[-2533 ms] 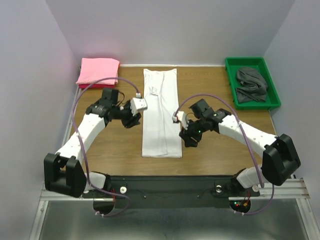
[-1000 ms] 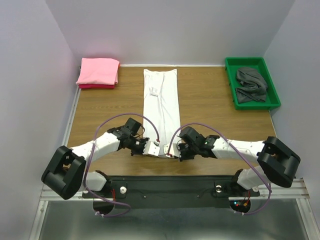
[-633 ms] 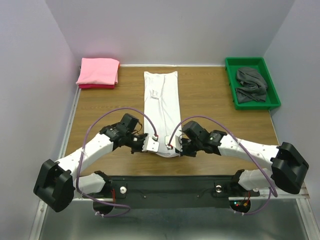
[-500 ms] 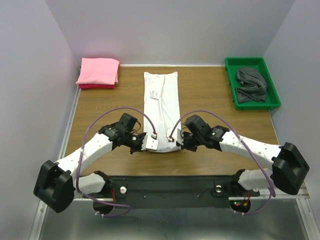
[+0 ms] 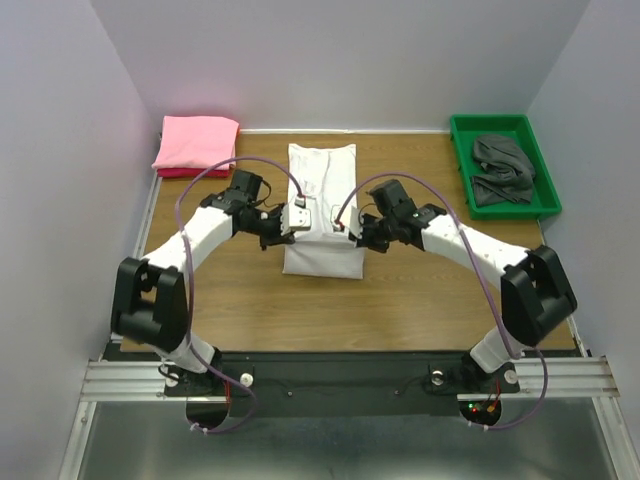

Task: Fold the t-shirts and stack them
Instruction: Fold the tshirt

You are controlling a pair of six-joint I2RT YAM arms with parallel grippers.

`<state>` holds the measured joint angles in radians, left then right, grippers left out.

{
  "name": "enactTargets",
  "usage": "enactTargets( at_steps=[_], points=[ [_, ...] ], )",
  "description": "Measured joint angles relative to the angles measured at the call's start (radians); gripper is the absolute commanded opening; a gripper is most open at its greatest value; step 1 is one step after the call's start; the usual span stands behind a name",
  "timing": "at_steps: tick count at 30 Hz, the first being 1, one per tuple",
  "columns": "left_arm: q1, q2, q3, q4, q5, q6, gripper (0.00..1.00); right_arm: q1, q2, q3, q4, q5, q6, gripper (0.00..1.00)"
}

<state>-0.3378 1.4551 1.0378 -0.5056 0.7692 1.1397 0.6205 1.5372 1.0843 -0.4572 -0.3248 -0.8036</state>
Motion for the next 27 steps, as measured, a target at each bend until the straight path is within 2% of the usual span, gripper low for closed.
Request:
enactTargets(
  at_steps=[4,7,13,17,19,20,21,22,23,24,27],
  points=[
    [0.051,0.162,0.154,-0.027,0.017,0.043,0.00,-0.060,0.132,0.127,-0.006,-0.023,-0.047,0.01],
    [0.100,0.304,0.324,-0.060,0.031,0.077,0.00,-0.100,0.221,0.227,-0.008,-0.039,-0.079,0.01],
    [0.145,0.493,0.564,-0.105,0.042,0.118,0.00,-0.156,0.372,0.405,0.001,-0.074,-0.122,0.01],
    [0.153,0.628,0.705,-0.121,0.038,0.128,0.06,-0.188,0.501,0.530,0.002,-0.079,-0.147,0.02],
    [0.155,0.684,0.747,-0.118,0.035,0.127,0.10,-0.202,0.570,0.590,-0.002,-0.079,-0.146,0.09],
    [0.156,0.702,0.761,-0.119,0.034,0.123,0.16,-0.209,0.607,0.620,0.002,-0.079,-0.146,0.13],
    [0.157,0.731,0.785,-0.115,0.032,0.118,0.19,-0.215,0.631,0.639,0.001,-0.077,-0.146,0.25],
    [0.159,0.755,0.803,-0.113,0.032,0.113,0.25,-0.220,0.659,0.659,0.000,-0.075,-0.145,0.30],
    [0.160,0.776,0.822,-0.111,0.031,0.106,0.37,-0.222,0.674,0.672,0.001,-0.073,-0.146,0.36],
    [0.163,0.801,0.842,-0.103,0.024,0.101,0.40,-0.227,0.698,0.692,-0.006,-0.063,-0.136,0.46],
    [0.175,0.838,0.865,-0.088,0.011,0.065,0.46,-0.236,0.722,0.726,-0.010,-0.043,-0.106,0.49]
  ],
)
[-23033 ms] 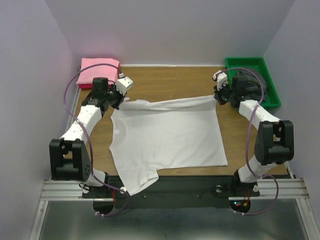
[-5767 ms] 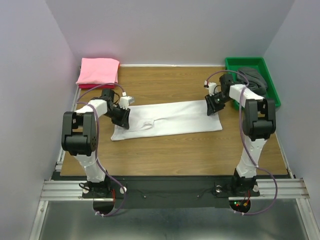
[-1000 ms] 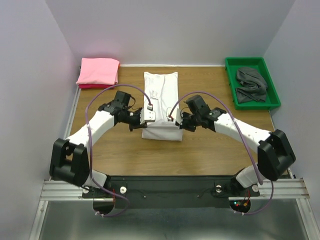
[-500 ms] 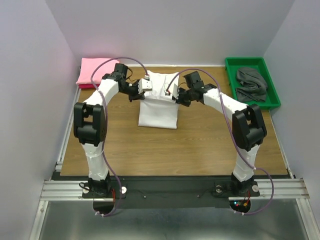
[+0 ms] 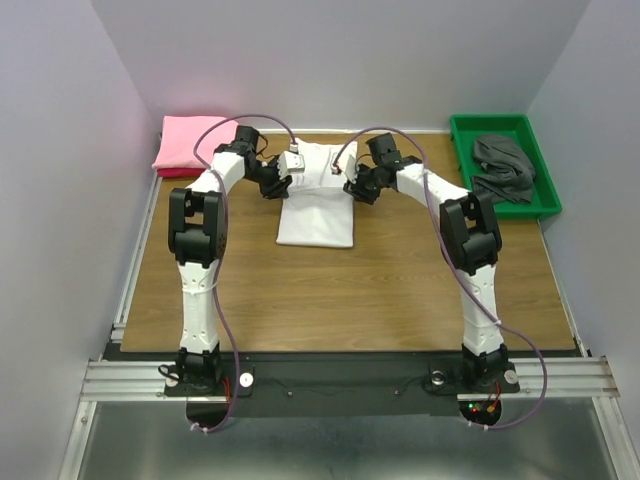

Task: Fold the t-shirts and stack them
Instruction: Fold the tshirt

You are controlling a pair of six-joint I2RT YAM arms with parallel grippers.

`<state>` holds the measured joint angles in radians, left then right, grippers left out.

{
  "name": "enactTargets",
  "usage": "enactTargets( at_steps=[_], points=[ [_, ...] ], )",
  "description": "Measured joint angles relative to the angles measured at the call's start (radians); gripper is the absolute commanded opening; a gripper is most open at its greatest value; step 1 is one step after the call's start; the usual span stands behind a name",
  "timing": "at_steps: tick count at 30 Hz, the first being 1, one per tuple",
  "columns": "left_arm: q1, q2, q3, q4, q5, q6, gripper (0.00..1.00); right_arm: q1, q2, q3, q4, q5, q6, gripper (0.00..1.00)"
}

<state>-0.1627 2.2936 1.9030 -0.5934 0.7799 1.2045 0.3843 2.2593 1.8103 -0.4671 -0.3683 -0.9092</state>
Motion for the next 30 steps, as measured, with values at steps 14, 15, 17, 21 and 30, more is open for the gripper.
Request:
enactTargets(
  at_steps=[14,15,17,21,30],
  points=[
    [0.026,-0.439,-0.542,0.153,-0.017,-0.079,0.75,-0.008,-0.396,-0.327,0.006,-0.019,0.094,0.45],
    [0.022,-0.486,-0.592,0.169,-0.015,-0.062,0.75,0.014,-0.432,-0.364,0.007,-0.023,0.094,0.45],
    [0.005,-0.576,-0.700,0.206,-0.014,-0.011,0.74,0.067,-0.473,-0.420,0.009,-0.026,0.090,0.45],
    [-0.027,-0.621,-0.844,0.261,-0.034,0.081,0.73,0.191,-0.451,-0.490,0.020,-0.026,0.083,0.45],
    [-0.078,-0.612,-0.925,0.366,-0.093,0.201,0.67,0.219,-0.345,-0.502,0.064,0.018,0.067,0.47]
  ],
)
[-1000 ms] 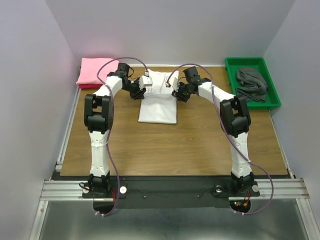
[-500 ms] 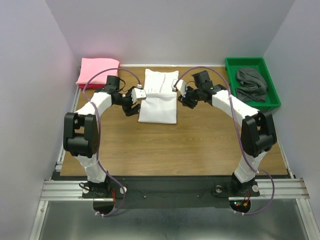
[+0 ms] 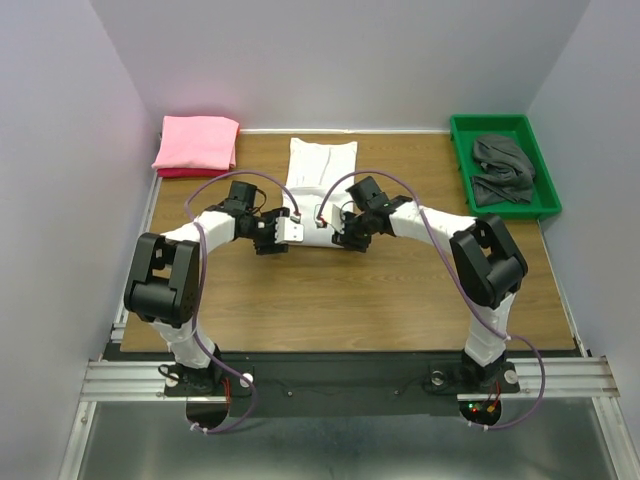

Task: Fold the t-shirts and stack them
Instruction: Fold the tshirt

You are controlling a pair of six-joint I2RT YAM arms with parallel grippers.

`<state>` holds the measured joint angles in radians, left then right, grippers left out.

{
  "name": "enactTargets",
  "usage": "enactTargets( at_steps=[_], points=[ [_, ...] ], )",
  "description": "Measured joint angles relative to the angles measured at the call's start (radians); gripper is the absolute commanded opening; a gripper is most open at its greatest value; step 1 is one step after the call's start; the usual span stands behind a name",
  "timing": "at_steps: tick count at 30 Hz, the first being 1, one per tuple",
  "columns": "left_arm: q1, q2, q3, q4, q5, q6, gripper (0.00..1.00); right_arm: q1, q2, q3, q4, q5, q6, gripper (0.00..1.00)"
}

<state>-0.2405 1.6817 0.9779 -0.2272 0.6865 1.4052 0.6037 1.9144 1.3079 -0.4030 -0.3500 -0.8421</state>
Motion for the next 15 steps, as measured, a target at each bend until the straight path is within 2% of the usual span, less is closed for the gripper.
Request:
enactTargets(
  at_steps=[3,8,11,12,13,14,15],
  points=[
    [-0.016,0.038,0.021,0.022,-0.026,0.013,0.58,0.000,0.006,-0.003,0.016,0.010,-0.011,0.45],
    [-0.040,0.077,0.031,0.022,-0.060,0.038,0.56,0.000,0.013,-0.034,0.037,0.017,-0.027,0.40],
    [-0.048,0.077,0.032,0.017,-0.071,0.054,0.47,0.000,0.014,-0.041,0.055,0.016,-0.034,0.32],
    [-0.052,0.077,0.032,0.014,-0.080,0.060,0.39,0.000,0.016,-0.045,0.067,0.018,-0.035,0.21],
    [-0.055,0.077,0.032,0.013,-0.085,0.061,0.34,0.000,0.017,-0.045,0.070,0.018,-0.034,0.15],
    [-0.058,0.077,0.033,0.010,-0.092,0.060,0.21,0.000,0.018,-0.045,0.076,0.023,-0.035,0.10],
    [-0.061,0.077,0.035,0.005,-0.099,0.059,0.17,0.000,0.019,-0.046,0.080,0.027,-0.037,0.06]
  ],
)
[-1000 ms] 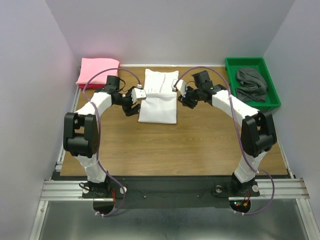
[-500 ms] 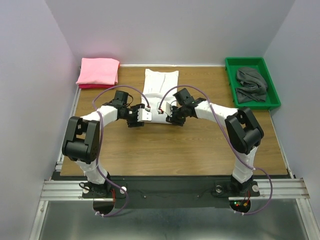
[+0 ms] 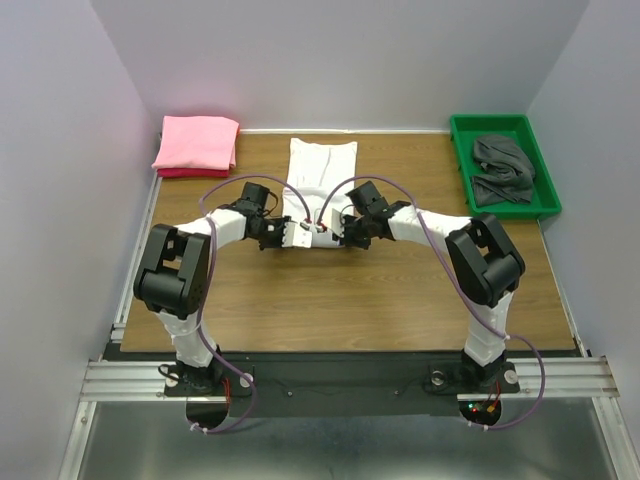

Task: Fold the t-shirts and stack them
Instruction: Fold the tshirt

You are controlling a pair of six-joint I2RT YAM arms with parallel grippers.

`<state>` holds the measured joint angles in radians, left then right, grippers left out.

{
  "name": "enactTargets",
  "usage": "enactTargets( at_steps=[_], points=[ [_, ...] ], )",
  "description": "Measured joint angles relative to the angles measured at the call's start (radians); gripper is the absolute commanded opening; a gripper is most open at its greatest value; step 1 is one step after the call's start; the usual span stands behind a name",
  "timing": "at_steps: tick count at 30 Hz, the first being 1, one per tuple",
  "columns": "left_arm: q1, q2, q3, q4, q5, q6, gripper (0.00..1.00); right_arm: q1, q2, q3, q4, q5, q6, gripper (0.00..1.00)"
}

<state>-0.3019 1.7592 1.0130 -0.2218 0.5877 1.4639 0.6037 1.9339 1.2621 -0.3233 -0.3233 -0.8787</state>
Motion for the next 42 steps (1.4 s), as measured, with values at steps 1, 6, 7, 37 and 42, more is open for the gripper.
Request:
enactTargets(
  at_steps=[1,6,7,37,42],
  points=[
    [-0.005,0.005,0.007,-0.011,-0.006,-0.003,0.14,0.000,0.002,0.000,0.010,0.004,0.003,0.01],
    [-0.002,0.018,0.098,-0.101,-0.009,-0.044,0.00,-0.001,-0.009,-0.002,0.014,0.027,0.029,0.01],
    [0.003,0.017,0.135,-0.130,0.001,-0.060,0.00,-0.006,-0.018,-0.002,0.009,0.031,0.039,0.01],
    [-0.182,-0.645,0.027,-0.687,0.228,-0.154,0.00,0.066,-0.665,-0.086,-0.609,-0.201,0.113,0.01],
    [-0.117,-0.440,0.220,-0.766,0.250,-0.148,0.00,0.021,-0.531,0.006,-0.628,-0.180,0.081,0.01]
  ],
)
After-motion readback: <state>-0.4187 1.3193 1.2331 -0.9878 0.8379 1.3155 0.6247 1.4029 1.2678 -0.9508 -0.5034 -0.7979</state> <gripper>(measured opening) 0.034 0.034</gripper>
